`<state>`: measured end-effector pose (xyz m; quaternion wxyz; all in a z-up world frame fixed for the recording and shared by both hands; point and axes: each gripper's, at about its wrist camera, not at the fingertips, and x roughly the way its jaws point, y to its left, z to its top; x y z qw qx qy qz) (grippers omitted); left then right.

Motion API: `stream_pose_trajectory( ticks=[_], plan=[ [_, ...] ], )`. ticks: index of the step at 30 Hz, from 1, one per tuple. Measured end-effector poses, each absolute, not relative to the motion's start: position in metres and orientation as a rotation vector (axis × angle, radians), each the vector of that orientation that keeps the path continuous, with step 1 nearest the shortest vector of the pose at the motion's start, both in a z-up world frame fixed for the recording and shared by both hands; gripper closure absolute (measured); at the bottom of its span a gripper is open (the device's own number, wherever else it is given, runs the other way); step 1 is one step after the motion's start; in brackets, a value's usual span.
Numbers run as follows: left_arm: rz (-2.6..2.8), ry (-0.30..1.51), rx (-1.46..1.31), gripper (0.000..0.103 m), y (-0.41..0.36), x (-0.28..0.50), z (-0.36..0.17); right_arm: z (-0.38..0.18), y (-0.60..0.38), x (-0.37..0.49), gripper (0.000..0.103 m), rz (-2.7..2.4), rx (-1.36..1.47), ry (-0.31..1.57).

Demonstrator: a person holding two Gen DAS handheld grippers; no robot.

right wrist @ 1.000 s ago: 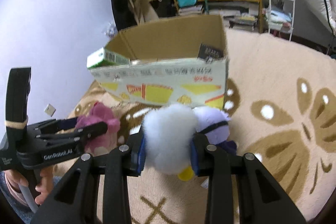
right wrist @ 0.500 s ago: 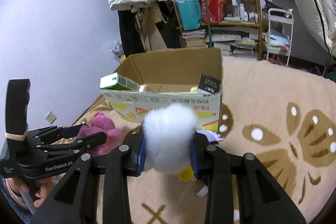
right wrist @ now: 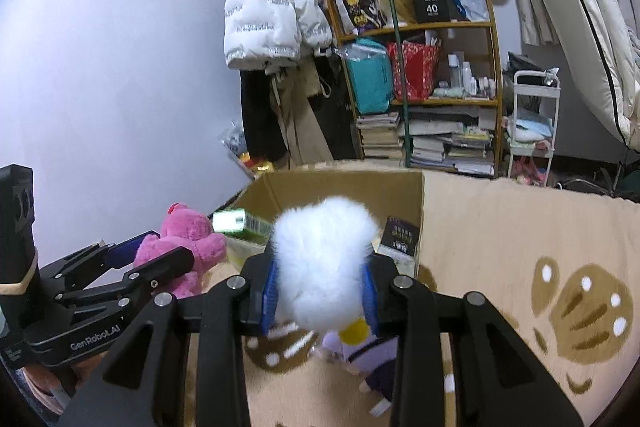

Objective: Organize soft objects
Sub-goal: 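Lift both plushes over the box and release them inside with both tools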

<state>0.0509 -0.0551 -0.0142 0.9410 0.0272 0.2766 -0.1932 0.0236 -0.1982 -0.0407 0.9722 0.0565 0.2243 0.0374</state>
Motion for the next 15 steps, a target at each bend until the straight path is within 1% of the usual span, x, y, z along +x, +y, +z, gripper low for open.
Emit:
stream_pose_trajectory(
  ticks=[8,15],
  plan=[
    [-0.400,0.497,0.072,0.048,-0.067,0.072,0.009,-0.024,-0.203,0.046,0.067,0.088,0.100,0.413],
    [-0.387,0.481,0.097,0.047,-0.079,0.103,0.017,-0.007,-0.210,0.067,0.067,0.089,0.075,0.387]
  ],
)
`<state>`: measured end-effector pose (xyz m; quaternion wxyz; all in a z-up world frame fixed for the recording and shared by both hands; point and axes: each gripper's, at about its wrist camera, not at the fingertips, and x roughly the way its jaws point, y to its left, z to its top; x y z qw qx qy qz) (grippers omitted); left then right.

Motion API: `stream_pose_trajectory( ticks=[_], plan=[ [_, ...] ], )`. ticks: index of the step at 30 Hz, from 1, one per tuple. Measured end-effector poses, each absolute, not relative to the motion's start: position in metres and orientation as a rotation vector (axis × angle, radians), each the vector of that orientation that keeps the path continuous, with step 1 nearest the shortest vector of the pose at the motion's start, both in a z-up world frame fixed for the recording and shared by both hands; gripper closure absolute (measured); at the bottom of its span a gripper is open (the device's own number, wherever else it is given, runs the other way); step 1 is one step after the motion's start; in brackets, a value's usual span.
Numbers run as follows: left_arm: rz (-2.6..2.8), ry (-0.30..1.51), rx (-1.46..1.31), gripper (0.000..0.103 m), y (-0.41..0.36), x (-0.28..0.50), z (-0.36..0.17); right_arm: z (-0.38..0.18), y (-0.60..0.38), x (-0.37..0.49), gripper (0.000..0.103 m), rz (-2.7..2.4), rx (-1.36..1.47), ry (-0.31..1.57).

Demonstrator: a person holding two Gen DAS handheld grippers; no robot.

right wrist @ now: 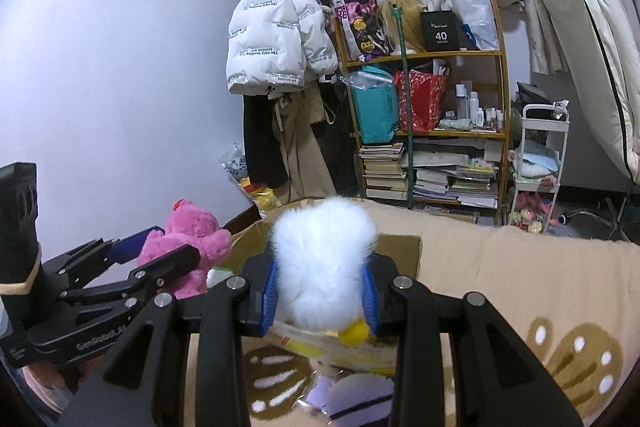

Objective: Organize soft objects
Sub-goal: 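Lift both plushes over the box and release them inside with both tools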

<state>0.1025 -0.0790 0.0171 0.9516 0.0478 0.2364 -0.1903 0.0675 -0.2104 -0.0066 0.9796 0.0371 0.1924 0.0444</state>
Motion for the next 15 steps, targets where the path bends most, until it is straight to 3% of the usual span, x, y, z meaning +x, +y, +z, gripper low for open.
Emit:
stream_pose_trajectory(
  ticks=[15],
  plan=[
    [-0.358,0.479,0.152,0.046,-0.106,0.147,-0.015,-0.032,-0.229,0.114,0.067,0.097,0.066,0.451]
  ],
)
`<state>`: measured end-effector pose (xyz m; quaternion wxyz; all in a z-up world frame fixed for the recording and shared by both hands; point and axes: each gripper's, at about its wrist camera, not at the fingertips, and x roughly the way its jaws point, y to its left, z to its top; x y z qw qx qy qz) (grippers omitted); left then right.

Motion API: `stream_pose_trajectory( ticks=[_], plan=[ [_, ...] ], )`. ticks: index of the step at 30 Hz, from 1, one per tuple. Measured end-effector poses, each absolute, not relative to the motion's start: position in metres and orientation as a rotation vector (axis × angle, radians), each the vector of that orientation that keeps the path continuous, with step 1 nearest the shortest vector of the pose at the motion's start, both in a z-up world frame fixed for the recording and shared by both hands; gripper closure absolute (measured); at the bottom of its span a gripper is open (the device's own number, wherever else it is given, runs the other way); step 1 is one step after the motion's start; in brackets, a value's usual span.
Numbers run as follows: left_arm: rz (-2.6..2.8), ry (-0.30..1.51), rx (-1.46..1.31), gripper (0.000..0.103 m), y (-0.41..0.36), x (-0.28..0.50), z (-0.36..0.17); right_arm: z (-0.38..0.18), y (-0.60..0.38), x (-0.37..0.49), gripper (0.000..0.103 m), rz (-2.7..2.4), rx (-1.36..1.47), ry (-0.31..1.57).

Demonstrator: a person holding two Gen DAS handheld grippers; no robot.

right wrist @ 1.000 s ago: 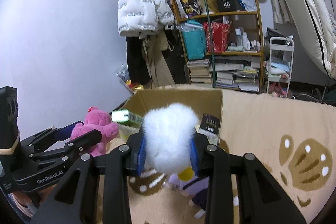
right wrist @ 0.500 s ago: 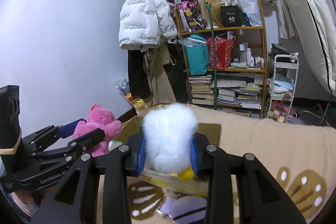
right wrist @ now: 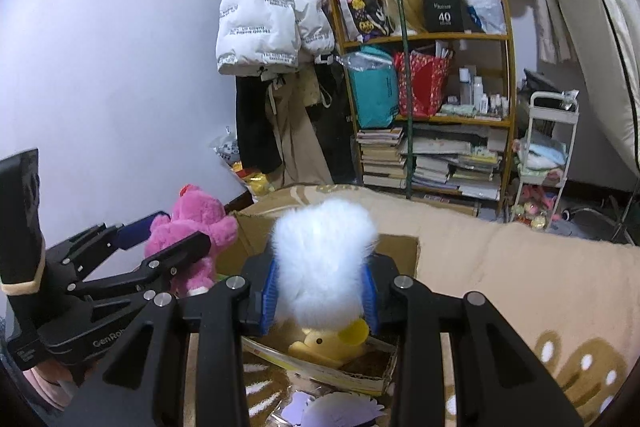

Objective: Organize soft objects
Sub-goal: 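Lift both plushes over the box and release them inside with both tools, then withdraw both tools and lower them toward the purple doll and plastic bag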

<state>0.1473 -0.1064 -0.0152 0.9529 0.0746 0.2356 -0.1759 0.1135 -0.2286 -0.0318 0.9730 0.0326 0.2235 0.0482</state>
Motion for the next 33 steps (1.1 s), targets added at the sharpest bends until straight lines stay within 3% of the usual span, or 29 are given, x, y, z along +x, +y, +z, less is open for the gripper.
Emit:
stream_pose_trajectory(
  ticks=[11,23,26,28,33],
  plan=[
    [-0.378,0.530,0.150,0.044,-0.114,0.165,-0.033,-0.063,-0.240,0.125,0.064,0.098,0.101,0.523],
    [-0.370,0.596,0.127,0.033,-0.111,0.171,-0.041,-0.065,-0.251,0.125,0.059,0.076,0.153,0.540],
    [-0.372,0.596,0.129,0.030,-0.111,0.168,-0.041,-0.064,-0.251,0.123,0.053,0.074,0.157,0.537],
    [-0.366,0.590,0.136,0.017,-0.111,0.166,-0.040,-0.062,-0.251,0.121,0.052,0.075,0.159,0.532],
    [-0.354,0.580,0.150,0.013,-0.110,0.161,-0.036,-0.060,-0.251,0.114,0.037,0.063,0.159,0.527]
  ],
)
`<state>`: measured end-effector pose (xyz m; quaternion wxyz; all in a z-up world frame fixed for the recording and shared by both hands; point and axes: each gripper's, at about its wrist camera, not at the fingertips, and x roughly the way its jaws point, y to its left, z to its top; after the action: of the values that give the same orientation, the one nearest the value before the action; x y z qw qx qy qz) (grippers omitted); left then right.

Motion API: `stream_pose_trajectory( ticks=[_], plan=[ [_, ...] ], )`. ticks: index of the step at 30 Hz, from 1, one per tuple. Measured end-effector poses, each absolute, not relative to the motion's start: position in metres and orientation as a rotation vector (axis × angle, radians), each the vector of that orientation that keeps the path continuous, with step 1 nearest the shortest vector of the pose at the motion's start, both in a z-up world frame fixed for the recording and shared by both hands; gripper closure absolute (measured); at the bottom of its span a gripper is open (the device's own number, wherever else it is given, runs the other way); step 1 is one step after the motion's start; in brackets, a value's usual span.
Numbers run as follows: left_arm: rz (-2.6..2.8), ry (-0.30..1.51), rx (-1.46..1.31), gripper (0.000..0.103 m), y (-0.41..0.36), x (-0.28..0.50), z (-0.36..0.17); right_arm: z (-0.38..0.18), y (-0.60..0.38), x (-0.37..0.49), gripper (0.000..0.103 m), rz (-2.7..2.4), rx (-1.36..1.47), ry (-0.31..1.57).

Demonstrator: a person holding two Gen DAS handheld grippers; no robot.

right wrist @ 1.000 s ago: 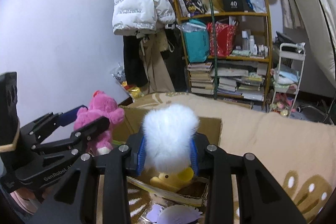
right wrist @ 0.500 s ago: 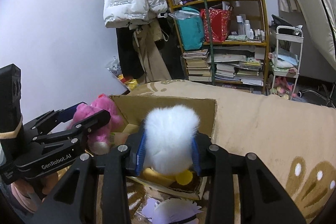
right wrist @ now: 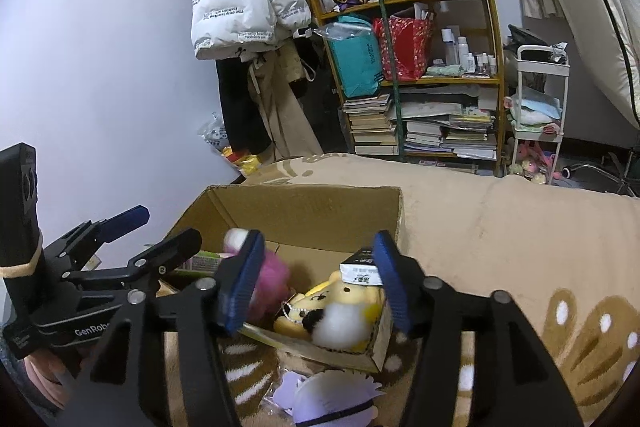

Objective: Organize soft objects
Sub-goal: 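Withdraw both tools and lower them toward the purple doll and plastic bag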

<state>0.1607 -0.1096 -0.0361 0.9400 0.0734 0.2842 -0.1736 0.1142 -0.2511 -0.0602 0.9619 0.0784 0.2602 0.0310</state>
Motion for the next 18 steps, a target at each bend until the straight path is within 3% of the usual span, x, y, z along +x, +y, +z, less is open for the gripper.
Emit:
stream_pose_trajectory(
  ticks=[15,18],
  plan=[
    [-0.327,0.579,0.157,0.006,-0.091,0.121,-0.025,-0.045,-0.253,0.073,0.002,-0.011,0.178,0.509],
    [-0.326,0.582,0.159,0.006,-0.087,0.110,-0.023,-0.042,-0.251,0.062,0.000,-0.023,0.183,0.502]
  ],
)
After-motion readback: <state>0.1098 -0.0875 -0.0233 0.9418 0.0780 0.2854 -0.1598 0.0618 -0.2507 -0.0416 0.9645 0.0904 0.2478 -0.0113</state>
